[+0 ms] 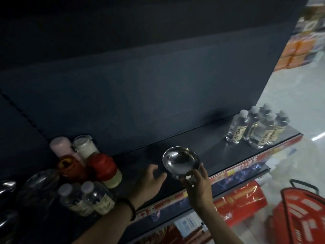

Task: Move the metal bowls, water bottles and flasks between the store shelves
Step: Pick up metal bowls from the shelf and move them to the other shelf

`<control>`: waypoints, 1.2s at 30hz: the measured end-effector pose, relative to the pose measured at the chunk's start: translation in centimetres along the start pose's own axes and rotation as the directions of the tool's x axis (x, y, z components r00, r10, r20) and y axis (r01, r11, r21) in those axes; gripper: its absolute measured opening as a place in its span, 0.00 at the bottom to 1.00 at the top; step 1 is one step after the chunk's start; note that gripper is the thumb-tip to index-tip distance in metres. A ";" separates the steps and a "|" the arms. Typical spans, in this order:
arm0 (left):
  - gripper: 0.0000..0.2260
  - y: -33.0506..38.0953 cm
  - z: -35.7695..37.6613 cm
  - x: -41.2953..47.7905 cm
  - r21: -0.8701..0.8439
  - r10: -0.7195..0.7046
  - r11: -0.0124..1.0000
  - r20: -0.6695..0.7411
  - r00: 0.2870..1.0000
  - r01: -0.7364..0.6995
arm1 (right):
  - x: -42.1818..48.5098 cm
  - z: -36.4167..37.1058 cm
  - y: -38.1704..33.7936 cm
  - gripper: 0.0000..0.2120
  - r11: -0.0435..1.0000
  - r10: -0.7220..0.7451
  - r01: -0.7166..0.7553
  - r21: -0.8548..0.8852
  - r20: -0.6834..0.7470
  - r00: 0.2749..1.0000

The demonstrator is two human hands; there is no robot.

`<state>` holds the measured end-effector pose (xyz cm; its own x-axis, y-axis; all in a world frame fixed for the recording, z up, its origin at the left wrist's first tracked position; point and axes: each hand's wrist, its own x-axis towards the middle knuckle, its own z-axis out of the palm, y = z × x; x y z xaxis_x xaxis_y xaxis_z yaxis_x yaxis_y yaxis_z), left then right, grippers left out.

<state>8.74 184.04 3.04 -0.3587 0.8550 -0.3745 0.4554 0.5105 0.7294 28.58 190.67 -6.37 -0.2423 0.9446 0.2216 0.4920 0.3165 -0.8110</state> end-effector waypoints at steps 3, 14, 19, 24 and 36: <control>0.22 -0.1 -0.9 -1.0 -0.266 -0.030 0.964 -0.011 0.999 0.026 | -1.1 0.1 -1.9 0.17 1.000 -0.022 0.022 0.006 0.007 1.000; 0.15 -4.1 -11.3 -8.3 -0.606 0.087 0.734 -0.363 0.928 -0.307 | -3.7 2.9 -17.0 0.45 0.879 -0.067 0.084 0.470 -0.054 0.996; 0.18 -7.4 -19.7 -13.0 -0.522 0.140 0.735 -0.506 0.851 -0.432 | -5.0 7.5 -24.2 0.46 0.802 -0.141 0.117 0.586 -0.004 0.990; 0.19 -12.9 -28.6 -18.5 -0.491 0.109 0.741 -0.586 0.803 -0.459 | -8.0 13.2 -33.4 0.43 0.784 -0.241 0.135 0.606 0.096 0.966; 0.19 -32.1 -48.8 -28.7 -0.356 0.006 0.826 -0.770 0.637 -0.438 | -16.5 34.0 -53.2 0.35 0.778 -0.368 0.123 0.617 0.288 0.884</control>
<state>-35.35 138.65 18.34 -0.8539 0.4777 0.2064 0.2428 0.0149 0.9700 -22.03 155.32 14.69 -0.6357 0.6938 0.3384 -0.1630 0.3079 -0.9374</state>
